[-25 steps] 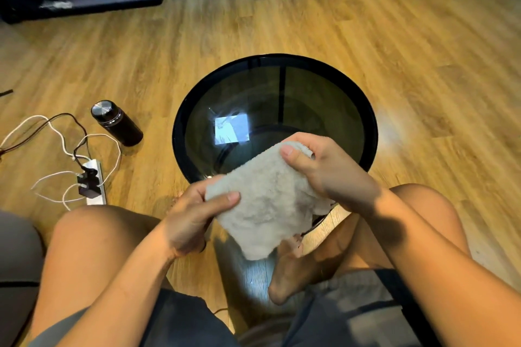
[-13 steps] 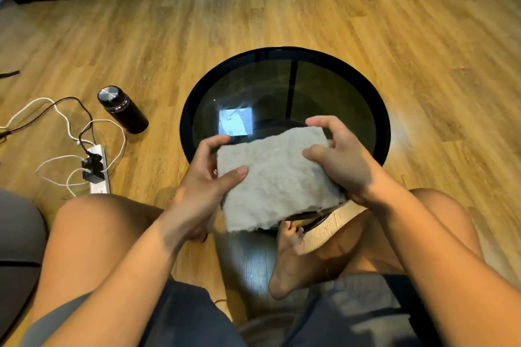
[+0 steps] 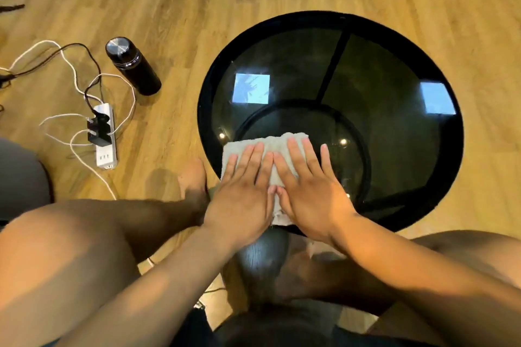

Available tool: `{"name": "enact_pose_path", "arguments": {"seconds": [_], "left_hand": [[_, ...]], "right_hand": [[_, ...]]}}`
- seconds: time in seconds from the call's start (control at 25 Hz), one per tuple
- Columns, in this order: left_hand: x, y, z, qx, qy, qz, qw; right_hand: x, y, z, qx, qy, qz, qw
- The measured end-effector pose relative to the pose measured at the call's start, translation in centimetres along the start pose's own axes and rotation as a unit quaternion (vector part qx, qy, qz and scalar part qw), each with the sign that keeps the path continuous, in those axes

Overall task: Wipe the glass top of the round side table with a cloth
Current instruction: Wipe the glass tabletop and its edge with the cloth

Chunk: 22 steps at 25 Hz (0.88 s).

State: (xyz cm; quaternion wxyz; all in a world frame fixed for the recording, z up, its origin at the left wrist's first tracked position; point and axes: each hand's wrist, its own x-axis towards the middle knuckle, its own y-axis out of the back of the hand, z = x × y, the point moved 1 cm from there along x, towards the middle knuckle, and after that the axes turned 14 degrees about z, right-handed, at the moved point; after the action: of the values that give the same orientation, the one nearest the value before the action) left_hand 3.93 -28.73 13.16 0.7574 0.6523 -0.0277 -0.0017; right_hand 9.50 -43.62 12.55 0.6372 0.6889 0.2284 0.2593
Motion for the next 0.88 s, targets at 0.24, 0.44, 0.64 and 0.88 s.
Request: {"name": "enact_pose_path", "arguments": {"seconds": [0.24, 0.44, 0.64, 0.88], "left_hand": [[11.1, 0.2, -7.7, 0.017, -0.004, 0.029, 0.999], [22.1, 0.1, -12.2, 0.083, 0.005, 0.038, 0.996], [23.2, 0.9, -11.9, 0.077, 0.032, 0.044, 0.996], [11.4, 2.1, -4.9, -0.057, 0.019, -0.011, 0.998]], "right_hand": [[13.0, -1.3, 1.7, -0.021, 0.003, 0.021, 1.000], [24.5, -2.0, 5.1, -0.042, -0.029, 0.022, 0.998], [26.1, -1.0, 4.8, -0.016, -0.056, 0.032, 0.998], [10.8, 1.3, 3.3, 0.031, -0.043, 0.022, 0.998]]}}
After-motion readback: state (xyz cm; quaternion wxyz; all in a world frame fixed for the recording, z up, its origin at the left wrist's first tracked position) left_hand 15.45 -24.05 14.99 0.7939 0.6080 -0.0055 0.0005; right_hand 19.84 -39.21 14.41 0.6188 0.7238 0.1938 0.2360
